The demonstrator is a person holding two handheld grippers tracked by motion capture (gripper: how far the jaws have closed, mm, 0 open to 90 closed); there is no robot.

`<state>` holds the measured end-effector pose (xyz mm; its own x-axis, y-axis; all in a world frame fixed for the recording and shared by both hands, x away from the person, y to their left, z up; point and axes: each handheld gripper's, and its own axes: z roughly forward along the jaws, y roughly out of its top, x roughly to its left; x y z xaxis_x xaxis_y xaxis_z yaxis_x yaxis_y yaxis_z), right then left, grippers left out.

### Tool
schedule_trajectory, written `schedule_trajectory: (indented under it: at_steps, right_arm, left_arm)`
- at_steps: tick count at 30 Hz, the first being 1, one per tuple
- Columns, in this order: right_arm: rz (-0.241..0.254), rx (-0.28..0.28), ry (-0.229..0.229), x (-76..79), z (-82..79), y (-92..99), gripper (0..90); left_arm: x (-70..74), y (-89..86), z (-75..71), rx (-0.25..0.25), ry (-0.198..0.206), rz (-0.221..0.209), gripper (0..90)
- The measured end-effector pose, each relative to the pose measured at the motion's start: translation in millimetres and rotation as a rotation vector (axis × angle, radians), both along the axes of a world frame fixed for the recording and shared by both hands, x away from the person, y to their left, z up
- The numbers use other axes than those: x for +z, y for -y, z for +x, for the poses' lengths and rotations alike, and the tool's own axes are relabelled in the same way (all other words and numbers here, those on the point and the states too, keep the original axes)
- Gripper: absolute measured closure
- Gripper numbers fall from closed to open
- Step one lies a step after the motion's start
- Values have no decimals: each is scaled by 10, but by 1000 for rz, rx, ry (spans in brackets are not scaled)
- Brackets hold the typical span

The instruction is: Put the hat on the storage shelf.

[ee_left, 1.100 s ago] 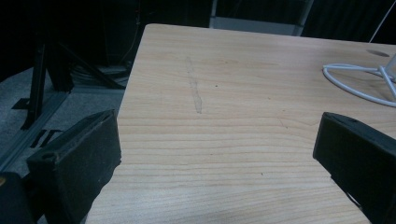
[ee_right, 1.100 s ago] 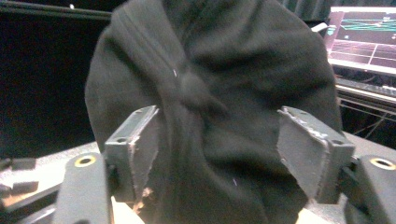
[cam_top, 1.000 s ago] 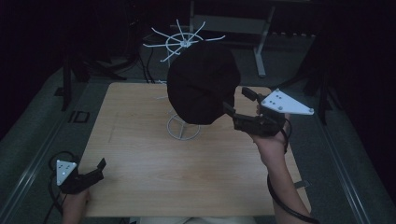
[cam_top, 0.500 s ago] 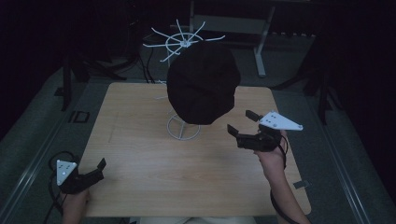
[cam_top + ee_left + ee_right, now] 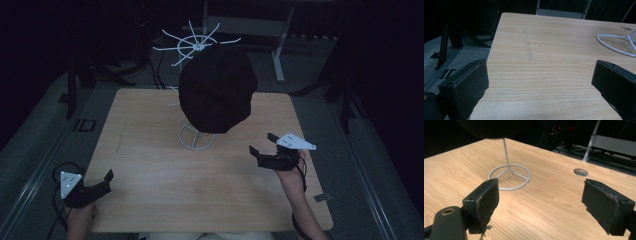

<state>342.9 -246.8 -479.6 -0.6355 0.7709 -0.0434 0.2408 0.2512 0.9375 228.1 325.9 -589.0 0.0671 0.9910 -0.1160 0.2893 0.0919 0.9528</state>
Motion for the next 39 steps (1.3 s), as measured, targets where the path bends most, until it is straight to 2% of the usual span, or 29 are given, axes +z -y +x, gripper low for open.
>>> schedule_trajectory:
  at_steps: [7, 10, 11, 12, 15, 18, 20, 22, 28, 35, 39]
  right_arm:
    - [-32, -41, -26, -231, 28, 178, 141]
    - [-29, -52, -40, -296, 28, 237, 142]
    - [-38, -64, -44, -335, 29, 269, 147]
    - [-53, -85, -69, -391, 22, 315, 148]
    - [-58, -110, -69, -443, 12, 372, 145]
    - [-49, -129, -82, -513, 5, 455, 143]
    - [-67, -151, -94, -598, -10, 548, 142]
    - [-64, -168, -102, -640, -20, 618, 143]
    - [-61, -225, -111, -708, -48, 792, 143]
    - [-65, -300, -99, -780, -106, 1011, 142]
    - [-81, -355, -120, -823, -156, 1130, 142]
  left_arm:
    - [0, -1, -2, -2, 2, 2, 15]
    - [0, -2, -3, -1, 3, 1, 15]
    - [0, -1, -3, 0, 2, 2, 14]
    - [0, 0, -2, 0, 2, 2, 15]
    - [1, -2, -2, 0, 1, 2, 15]
    - [0, -2, -2, 0, 2, 1, 14]
    - [0, -3, -3, 0, 3, 1, 14]
    - [0, -3, -3, 0, 3, 0, 14]
    - [0, 0, -1, 2, 1, 3, 14]
    - [0, 1, 0, 2, 0, 5, 15]
    - [0, 1, 0, 2, 0, 4, 14]
